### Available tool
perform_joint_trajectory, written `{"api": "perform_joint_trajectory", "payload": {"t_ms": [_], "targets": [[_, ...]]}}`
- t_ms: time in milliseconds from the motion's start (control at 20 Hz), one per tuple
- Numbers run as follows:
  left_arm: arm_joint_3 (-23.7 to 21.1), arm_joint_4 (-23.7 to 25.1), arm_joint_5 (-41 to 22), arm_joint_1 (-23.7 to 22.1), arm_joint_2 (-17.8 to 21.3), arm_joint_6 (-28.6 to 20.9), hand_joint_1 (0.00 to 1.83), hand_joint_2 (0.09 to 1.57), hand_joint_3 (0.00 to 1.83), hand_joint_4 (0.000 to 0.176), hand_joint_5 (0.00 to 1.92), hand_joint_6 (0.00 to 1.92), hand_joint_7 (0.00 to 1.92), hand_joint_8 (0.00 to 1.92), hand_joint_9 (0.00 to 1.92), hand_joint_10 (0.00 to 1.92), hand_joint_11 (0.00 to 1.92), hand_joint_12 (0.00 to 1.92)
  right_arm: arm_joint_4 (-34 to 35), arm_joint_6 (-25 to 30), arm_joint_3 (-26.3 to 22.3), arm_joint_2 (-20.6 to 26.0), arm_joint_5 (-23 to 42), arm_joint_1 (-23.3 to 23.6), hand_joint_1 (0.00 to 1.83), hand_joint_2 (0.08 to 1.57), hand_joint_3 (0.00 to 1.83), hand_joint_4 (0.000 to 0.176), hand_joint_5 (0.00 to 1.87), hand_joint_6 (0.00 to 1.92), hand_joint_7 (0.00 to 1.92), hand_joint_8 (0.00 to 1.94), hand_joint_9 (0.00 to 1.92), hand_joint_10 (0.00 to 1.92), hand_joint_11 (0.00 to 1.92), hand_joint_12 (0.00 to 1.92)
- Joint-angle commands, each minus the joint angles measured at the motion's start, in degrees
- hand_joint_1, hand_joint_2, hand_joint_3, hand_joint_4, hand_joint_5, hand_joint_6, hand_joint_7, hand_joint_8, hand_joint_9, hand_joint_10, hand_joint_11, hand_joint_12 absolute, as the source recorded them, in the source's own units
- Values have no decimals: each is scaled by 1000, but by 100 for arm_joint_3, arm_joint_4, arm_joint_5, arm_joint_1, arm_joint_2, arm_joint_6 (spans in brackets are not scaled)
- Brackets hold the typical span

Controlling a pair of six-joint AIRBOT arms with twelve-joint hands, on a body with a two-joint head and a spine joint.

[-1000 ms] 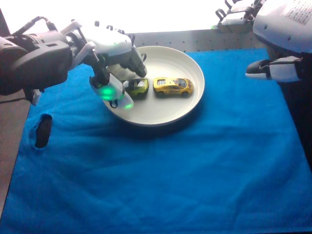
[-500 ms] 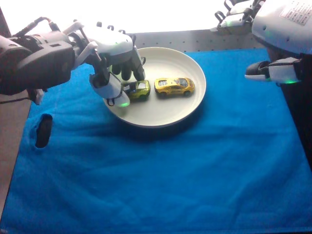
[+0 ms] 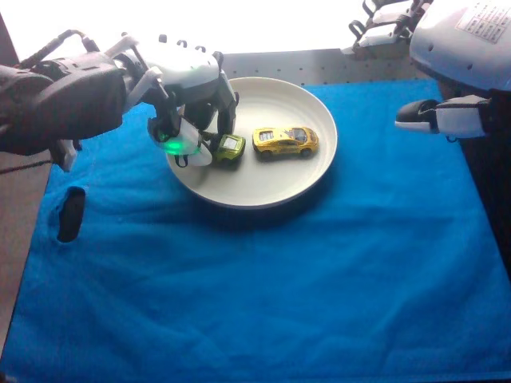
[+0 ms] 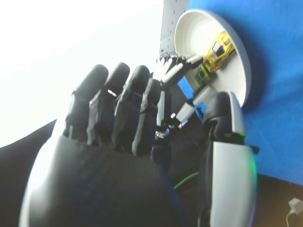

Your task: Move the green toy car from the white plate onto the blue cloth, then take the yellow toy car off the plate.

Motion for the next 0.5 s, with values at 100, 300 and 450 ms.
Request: {"api": "perform_joint_trajectory", "payload": {"t_ms": [100,300,450], "targets": [[-33,-207,-303,35,22,219,1344,1193,3,0,810,1124,846,1312,699,1533,519,1903,35,-34,-14,6,673,64,989,1007,0,0,661,45,650,151,233,972,0,1755],[-40,-367,-439,34,67,220,1211,1179,0,0,856,1060,874,1361,717,1454,598,1798,35,-34,-14,6,672,64,975,1023,4,0,666,48,660,158,300,1052,81,1810],[-151,-405,-597,10,168,220,1237,1151,0,0,895,974,948,1267,836,1394,718,1756,35,-34,-13,6,672,64,987,1013,0,0,664,48,652,248,297,1119,104,1835]]}}
